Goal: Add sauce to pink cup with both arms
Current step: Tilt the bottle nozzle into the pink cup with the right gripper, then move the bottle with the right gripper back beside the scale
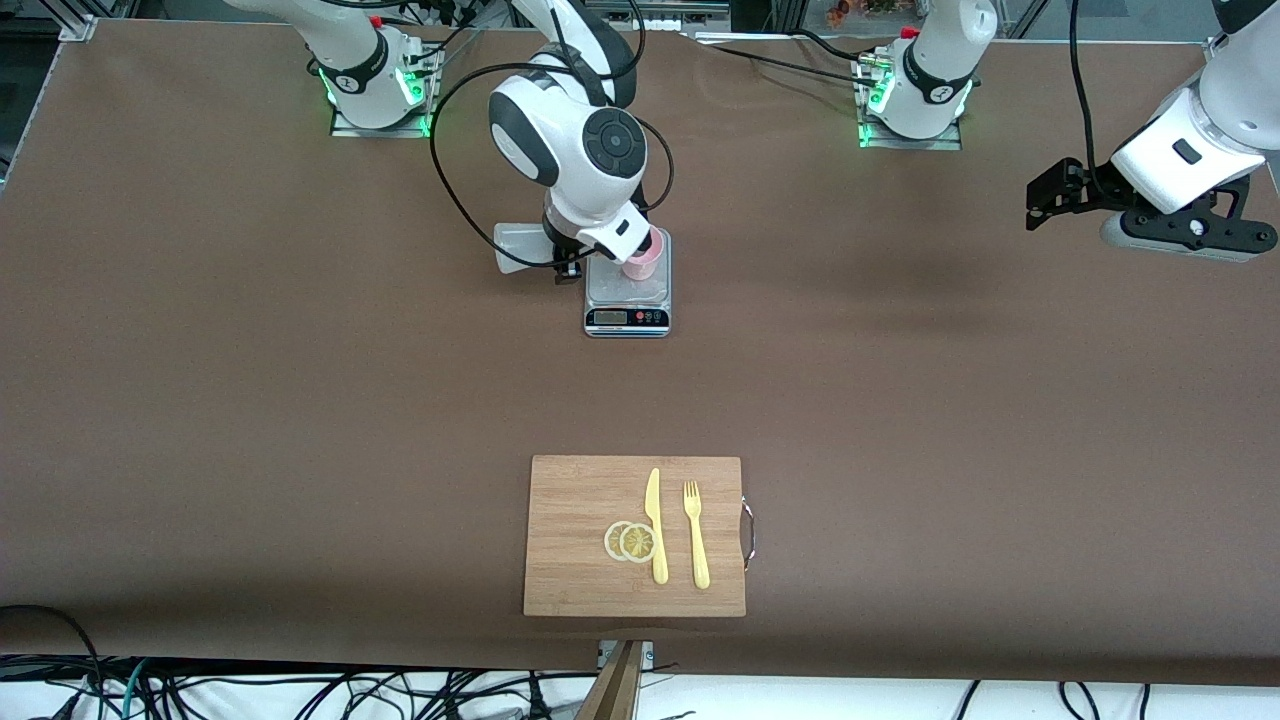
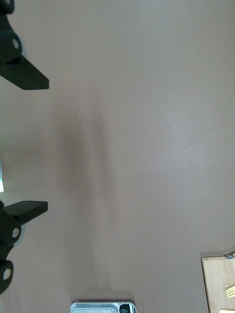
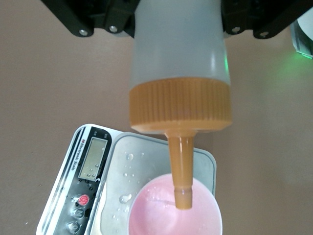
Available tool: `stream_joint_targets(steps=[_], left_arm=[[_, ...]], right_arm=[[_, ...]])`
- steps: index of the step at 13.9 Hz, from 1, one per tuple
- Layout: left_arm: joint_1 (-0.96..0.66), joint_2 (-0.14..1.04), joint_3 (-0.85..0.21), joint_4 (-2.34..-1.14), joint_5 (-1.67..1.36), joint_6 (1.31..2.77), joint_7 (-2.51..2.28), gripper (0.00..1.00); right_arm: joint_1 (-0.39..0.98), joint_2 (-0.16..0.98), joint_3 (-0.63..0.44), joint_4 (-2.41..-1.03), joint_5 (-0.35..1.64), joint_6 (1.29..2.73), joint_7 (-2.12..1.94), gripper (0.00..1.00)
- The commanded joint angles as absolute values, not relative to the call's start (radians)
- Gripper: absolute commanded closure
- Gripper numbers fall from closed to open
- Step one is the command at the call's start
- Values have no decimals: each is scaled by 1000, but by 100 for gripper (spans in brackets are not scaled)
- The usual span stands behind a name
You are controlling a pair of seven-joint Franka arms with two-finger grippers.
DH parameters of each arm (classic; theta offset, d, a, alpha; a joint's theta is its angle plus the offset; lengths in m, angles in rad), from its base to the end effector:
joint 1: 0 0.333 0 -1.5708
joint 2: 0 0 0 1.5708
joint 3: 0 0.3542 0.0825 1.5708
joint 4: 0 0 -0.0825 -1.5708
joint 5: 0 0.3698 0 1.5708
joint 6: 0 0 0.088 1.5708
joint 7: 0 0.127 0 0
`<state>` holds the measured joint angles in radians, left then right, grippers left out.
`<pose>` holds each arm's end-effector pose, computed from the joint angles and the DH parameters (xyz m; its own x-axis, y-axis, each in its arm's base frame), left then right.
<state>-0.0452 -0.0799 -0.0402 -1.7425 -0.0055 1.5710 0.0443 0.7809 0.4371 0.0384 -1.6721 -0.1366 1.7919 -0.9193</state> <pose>0.5038 -0.0446 0.6064 0.9875 -0.1286 -0.0913 -0.1285 -0.9917 0.0063 0.4417 0.4480 0.3528 -0.2337 0.9341 -0.2699 0.9643 0.1870 -0.1877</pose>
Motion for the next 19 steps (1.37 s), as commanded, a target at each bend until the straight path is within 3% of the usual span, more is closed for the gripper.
stream_joint_targets(steps=[1,14,19], left_arm=[[-38,-63,-40,-1709,-29,1551,60,0],[-40,-63,-40,-1709,-29,1551,60,0],[-38,-63,-40,-1709,-29,1551,60,0]], right_arm=[[784,437,35,-1649,-111,1798,-953,100],[709,408,26,-1687,56,1878,-1175,100],[571,402,25,-1697,194,1905,-1374,100]])
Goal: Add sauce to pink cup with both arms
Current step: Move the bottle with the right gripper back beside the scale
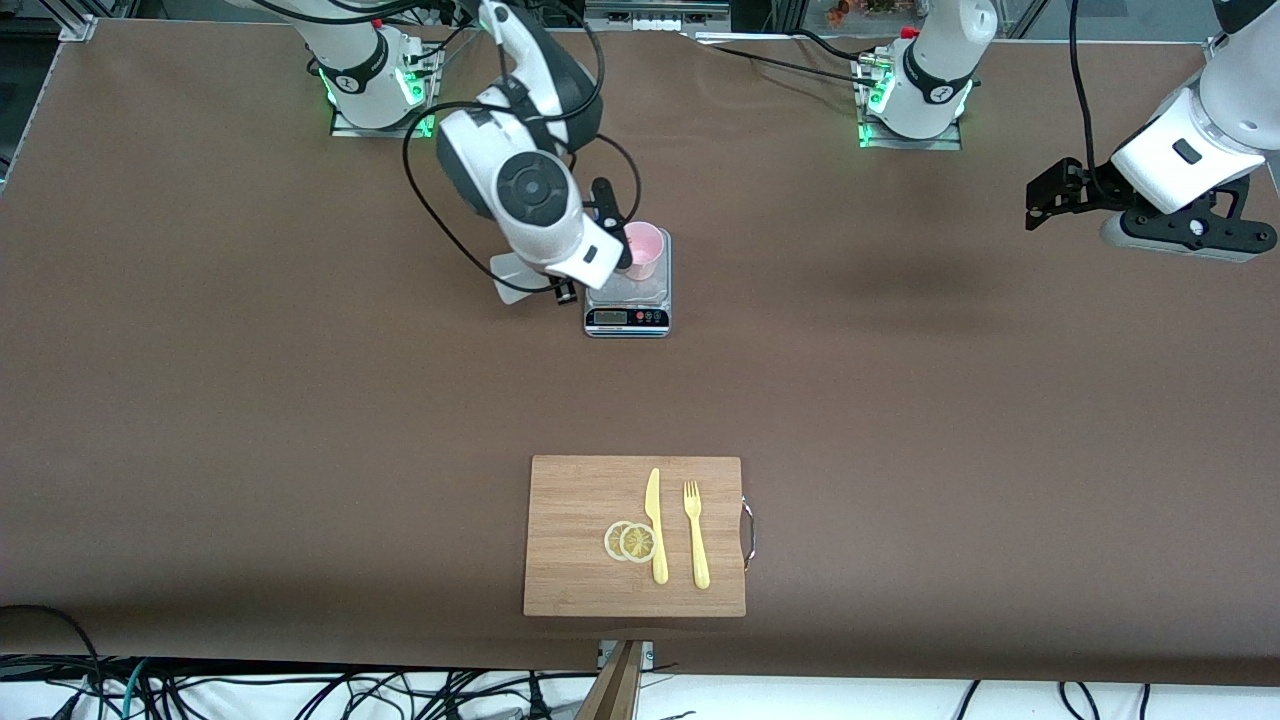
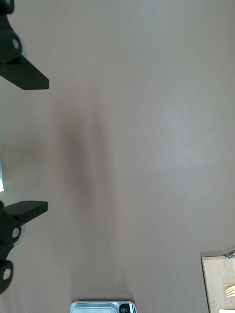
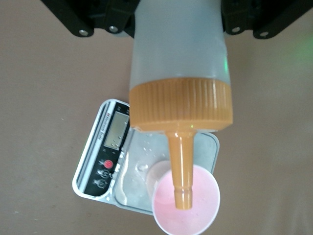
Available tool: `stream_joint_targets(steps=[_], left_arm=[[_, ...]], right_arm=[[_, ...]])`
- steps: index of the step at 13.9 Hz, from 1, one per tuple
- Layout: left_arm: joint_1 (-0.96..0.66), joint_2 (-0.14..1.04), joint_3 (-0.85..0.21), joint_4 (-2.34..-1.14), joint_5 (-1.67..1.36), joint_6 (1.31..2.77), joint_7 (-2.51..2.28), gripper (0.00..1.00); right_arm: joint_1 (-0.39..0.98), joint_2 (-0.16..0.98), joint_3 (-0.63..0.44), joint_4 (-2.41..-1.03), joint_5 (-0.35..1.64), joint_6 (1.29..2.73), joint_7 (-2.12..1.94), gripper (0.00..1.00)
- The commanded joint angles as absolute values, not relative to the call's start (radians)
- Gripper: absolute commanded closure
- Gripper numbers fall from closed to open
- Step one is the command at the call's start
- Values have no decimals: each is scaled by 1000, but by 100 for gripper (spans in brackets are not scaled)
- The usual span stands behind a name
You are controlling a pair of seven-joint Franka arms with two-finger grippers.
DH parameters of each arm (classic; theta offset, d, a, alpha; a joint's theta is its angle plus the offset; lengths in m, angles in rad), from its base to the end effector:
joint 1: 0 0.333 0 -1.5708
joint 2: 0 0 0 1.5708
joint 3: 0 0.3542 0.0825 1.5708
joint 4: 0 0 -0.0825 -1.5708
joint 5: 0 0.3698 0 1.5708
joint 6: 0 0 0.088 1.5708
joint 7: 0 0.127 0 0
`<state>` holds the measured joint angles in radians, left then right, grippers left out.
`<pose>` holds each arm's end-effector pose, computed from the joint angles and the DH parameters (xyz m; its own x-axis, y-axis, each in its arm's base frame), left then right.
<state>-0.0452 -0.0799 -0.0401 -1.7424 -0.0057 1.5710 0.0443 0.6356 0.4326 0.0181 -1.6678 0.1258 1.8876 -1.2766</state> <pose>0.5038 -0.0446 0.6064 0.9875 -0.1285 -0.0912 -0.1284 -0.9917 0.0065 0.5047 0.3998 0.3624 -0.2958 0.9540 0.0489 0.9242 0.2988 -0.2380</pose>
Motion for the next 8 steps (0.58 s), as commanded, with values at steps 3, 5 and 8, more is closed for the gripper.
stream_joint_targets(steps=[3,5,8], left_arm=[[-40,-63,-40,-1709,-29,1551,58,0],[-38,-63,-40,-1709,-29,1551,58,0],[-40,-63,-40,-1709,-29,1551,60,0]], right_arm=[[447,408,25,-1697,305,1908,-1538,100],[362,417,25,-1697,405,1908,-1667,100],[257,448,25,-1697,523,1908,-1829,100]])
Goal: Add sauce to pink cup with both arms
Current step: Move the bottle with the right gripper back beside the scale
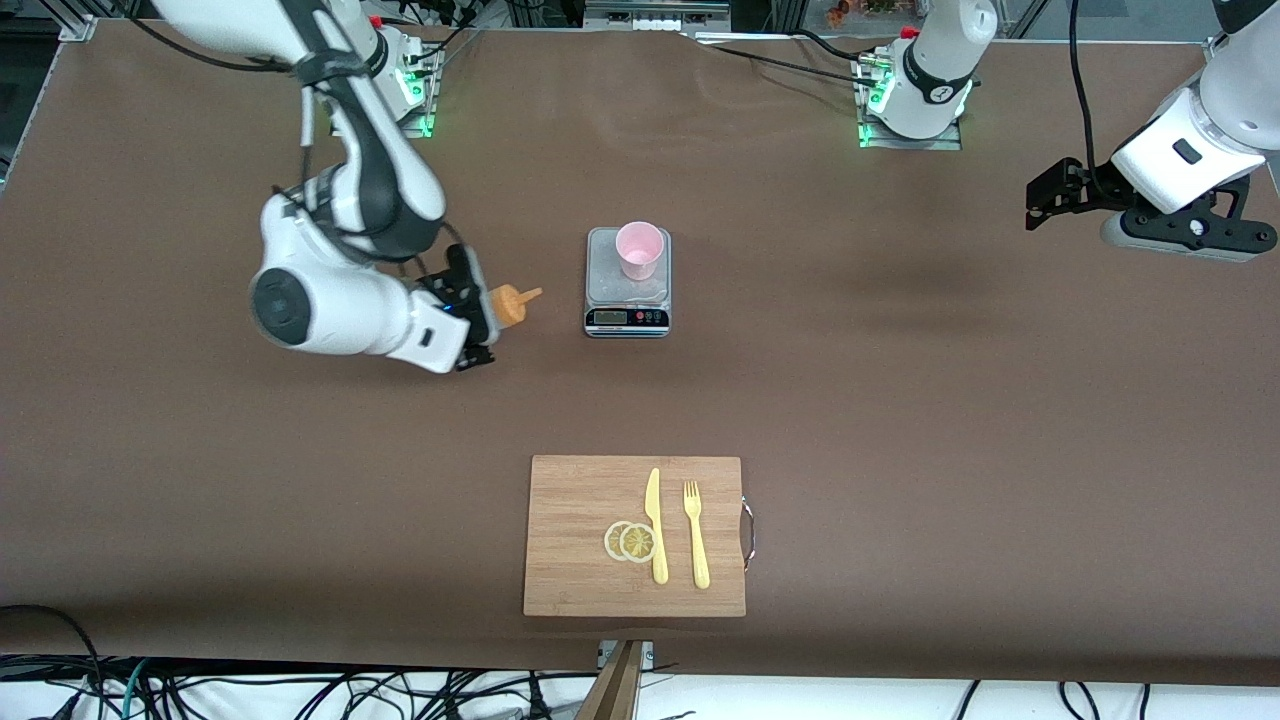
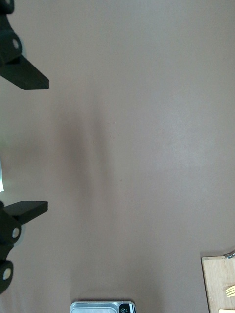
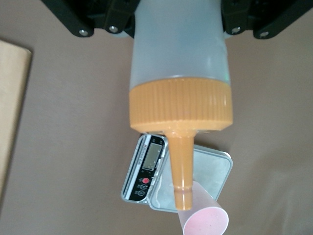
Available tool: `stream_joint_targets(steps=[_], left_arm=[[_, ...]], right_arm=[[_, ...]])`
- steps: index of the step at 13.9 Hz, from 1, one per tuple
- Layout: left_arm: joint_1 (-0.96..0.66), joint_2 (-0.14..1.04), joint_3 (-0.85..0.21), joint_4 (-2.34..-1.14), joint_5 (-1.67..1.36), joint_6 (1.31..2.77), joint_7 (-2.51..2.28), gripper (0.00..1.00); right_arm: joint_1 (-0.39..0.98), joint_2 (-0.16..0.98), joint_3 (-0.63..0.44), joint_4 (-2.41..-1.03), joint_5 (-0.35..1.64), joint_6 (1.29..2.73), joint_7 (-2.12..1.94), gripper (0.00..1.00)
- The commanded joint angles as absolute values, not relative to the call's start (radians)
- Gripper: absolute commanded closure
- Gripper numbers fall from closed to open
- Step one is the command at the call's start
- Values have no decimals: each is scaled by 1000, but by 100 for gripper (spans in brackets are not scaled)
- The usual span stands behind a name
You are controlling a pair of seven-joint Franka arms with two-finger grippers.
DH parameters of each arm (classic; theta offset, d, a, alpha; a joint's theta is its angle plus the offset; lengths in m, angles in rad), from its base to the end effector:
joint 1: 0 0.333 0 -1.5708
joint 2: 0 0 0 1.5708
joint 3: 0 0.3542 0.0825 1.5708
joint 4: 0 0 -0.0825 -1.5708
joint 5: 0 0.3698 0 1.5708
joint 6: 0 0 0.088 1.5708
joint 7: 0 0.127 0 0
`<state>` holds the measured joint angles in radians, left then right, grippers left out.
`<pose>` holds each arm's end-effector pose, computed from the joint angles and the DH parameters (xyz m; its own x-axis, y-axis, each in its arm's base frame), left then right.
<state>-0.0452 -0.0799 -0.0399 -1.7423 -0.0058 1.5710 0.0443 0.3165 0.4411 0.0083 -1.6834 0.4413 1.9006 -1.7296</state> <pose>0.5039 -0.0445 0.6064 0.9875 -0.1283 -0.0911 -0.1282 -0.9917 0.0066 0.5999 0.2427 0.3580 -0.2242 0.8881 0.4013 0.9288 0.3194 -0.1878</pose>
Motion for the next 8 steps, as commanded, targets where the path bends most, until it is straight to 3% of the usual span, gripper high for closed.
stream_joint_targets(steps=[1,4,8], left_arm=[[-40,-63,-40,-1709,-29,1551,55,0],[-40,-63,-43,-1709,-29,1551,55,0],[-40,-63,-43,-1709,-29,1551,55,0]], right_arm=[[218,465,25,-1697,582,1904,-1904,100],[106,526,25,-1698,731,1878,-2119,100],[-52,594,25,-1698,845,1725,-2304,100]])
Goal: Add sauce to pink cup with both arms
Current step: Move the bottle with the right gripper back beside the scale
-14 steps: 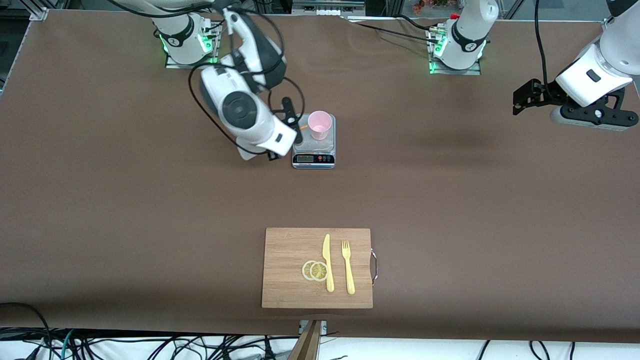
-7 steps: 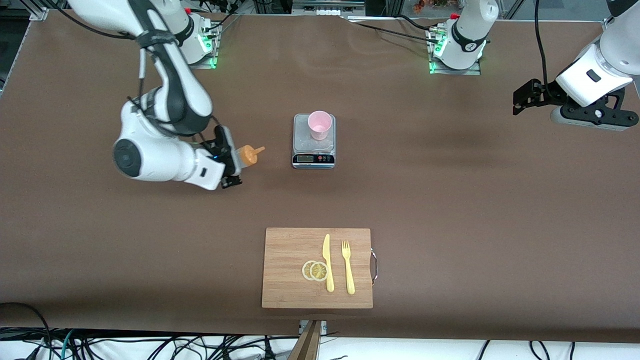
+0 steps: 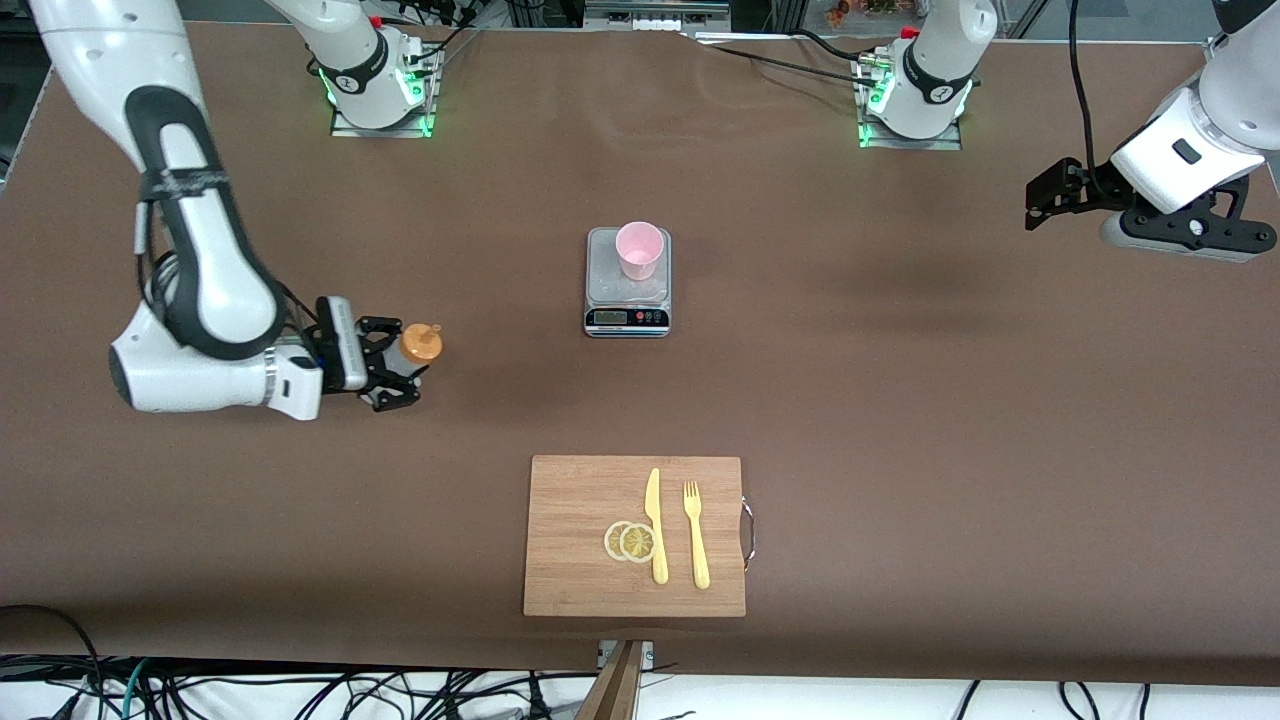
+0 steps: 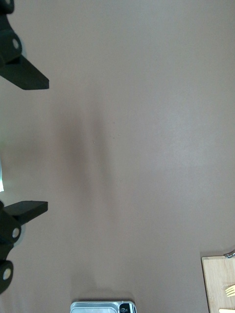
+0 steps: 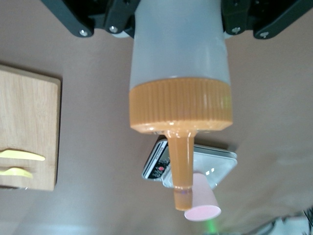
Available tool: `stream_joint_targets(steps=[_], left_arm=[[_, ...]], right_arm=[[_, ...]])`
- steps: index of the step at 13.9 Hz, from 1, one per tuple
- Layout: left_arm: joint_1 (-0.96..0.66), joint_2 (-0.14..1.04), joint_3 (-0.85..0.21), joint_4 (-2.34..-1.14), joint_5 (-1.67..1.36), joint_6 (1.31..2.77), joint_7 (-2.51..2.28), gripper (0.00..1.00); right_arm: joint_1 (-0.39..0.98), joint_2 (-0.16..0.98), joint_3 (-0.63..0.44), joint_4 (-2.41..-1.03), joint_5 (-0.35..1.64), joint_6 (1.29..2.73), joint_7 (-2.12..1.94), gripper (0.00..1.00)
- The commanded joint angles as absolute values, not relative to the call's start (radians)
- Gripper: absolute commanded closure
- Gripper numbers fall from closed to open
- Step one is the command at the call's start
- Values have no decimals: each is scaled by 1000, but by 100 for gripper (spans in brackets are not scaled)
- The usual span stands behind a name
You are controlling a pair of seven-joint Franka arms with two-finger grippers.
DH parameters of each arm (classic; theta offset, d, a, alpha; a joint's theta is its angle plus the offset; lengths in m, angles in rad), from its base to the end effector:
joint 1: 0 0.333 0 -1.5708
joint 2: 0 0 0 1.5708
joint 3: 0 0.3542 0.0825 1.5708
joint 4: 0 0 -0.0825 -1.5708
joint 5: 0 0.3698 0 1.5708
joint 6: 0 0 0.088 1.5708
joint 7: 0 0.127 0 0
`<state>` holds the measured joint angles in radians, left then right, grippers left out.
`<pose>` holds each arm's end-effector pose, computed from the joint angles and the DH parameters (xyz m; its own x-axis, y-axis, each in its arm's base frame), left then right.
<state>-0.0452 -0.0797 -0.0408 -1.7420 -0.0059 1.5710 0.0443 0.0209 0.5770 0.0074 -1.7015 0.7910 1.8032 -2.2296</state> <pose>0.5039 -0.0450 0.6065 0.9874 -0.1292 -0.0910 -0.1291 -0.9916 0.0067 0.6348 0.0909 0.2776 -0.1692 0.6489 0.7418 0.9424 0.3269 -0.0709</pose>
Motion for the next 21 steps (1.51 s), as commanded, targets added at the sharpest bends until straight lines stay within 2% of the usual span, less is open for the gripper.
stream_joint_targets(steps=[1,5,9,21], left_arm=[[-40,-63,-43,-1709,-29,1551,55,0],[-40,-63,-43,-1709,-29,1551,55,0],[-40,-63,-43,-1709,-29,1551,55,0],[-40,-63,-43,-1709,-29,1549,55,0]], right_arm=[[-89,598,25,-1698,845,1686,-2321,100],[-224,620,28,-1739,850,1563,-2423,100],[-308,689,28,-1740,888,1454,-2496,100],[-368,824,32,-1736,982,1424,-2611,100]])
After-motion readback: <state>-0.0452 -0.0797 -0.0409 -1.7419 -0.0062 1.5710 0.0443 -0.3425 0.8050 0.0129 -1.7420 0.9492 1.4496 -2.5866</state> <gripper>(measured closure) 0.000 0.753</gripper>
